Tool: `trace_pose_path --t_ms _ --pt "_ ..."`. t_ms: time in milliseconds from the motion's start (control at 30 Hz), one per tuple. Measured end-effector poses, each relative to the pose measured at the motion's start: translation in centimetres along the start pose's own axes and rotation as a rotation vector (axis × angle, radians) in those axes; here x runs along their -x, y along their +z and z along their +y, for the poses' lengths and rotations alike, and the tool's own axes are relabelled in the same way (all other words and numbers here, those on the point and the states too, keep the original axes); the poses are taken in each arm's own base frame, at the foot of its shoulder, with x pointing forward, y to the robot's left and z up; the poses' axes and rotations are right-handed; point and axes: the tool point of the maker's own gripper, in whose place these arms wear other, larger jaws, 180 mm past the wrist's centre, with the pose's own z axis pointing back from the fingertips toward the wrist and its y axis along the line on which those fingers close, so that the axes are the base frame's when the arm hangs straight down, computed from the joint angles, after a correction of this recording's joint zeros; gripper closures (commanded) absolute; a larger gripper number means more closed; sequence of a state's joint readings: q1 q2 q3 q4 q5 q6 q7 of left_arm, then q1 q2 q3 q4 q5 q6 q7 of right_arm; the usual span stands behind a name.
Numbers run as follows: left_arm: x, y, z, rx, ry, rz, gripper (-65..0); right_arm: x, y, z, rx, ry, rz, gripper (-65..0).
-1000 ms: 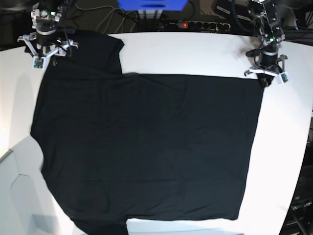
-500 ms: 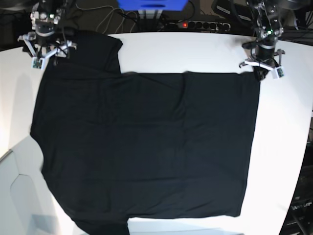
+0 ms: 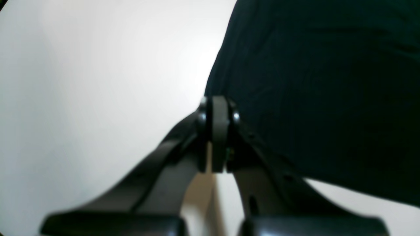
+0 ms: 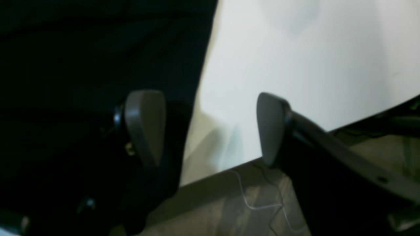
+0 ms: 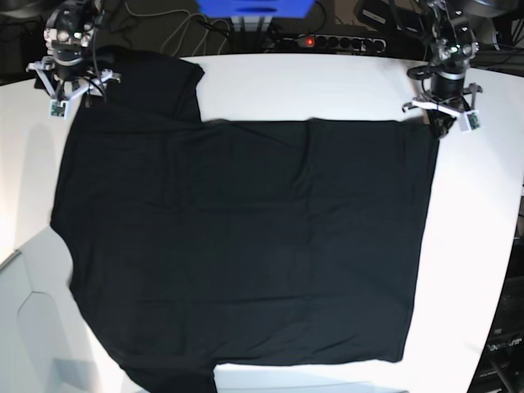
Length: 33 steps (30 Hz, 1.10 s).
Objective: Fold the T-shirt properly
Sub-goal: 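Close both grippers on the shoulder corners of the shirt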
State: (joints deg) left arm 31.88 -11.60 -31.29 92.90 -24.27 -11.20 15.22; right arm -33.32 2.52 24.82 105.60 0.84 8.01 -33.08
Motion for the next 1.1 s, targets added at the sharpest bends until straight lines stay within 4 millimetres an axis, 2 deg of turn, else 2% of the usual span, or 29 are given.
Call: trace_pose_path --t_ms 133,400,567,667,833,1000,1100 --pt "0.0 0.0 0.0 0.0 0.0 0.0 -0.1 0.2 -0.3 -0.6 0.009 0.001 0.006 -44.4" --pt "0.0 0.0 0.0 0.0 0.0 0.001 -0.1 0.3 -0.3 -0.3 0.001 0.005 0.008 -44.0" --pt "0.0 0.0 0.0 0.0 0.0 0.001 -0.1 0.5 -0.9 -0.2 -0.006 -0.005 -0.015 -44.0" --pt "0.0 0.0 0.0 0.0 0.0 0.001 -0.1 0.4 -1.1 0.4 -0.061 0.035 -0.025 -42.1" --pt "0.0 0.0 0.0 -0.001 0.0 0.001 -0.1 0.3 -1.0 1.7 -0.137 0.076 -0.033 -30.8" --pt "0.1 0.0 0.0 -0.002 -0.004 0.002 -0.1 0.3 -1.0 2.6 -0.168 0.078 -0.028 -9.8" --pt "0.1 0.0 0.0 -0.002 -0.004 0.002 -0.1 0.1 -1.1 2.7 -0.169 0.076 -0.027 0.0"
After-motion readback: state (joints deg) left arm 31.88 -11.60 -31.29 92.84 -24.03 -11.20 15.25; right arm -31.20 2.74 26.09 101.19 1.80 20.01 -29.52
